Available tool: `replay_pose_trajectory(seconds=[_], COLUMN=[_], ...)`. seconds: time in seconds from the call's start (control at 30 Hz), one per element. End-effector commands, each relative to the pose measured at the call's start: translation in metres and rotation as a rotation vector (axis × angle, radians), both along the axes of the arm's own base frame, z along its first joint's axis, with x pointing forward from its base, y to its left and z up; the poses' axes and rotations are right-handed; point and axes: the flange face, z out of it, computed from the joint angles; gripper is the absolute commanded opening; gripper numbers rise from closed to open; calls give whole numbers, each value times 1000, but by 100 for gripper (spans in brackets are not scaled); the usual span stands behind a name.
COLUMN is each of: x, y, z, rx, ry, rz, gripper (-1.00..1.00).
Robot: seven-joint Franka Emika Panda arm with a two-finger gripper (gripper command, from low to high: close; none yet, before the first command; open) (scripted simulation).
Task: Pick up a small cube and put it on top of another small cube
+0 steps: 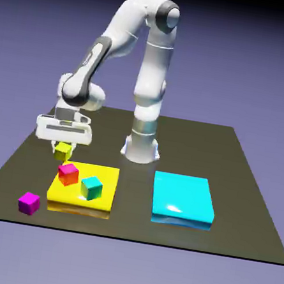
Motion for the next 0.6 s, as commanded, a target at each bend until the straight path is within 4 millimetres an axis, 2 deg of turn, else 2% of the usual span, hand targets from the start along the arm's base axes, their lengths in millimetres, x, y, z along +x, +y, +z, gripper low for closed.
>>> replay_pose_trajectory(seconds=[0.0,0.37,0.5,0.57], x=[7,84,105,109], y=[3,57,87,89], z=[4,46,58,65], rx=[9,83,103,101], ry=[1,63,117,119], rz=[18,237,322,326], gripper=[-100,-100,-100,-100])
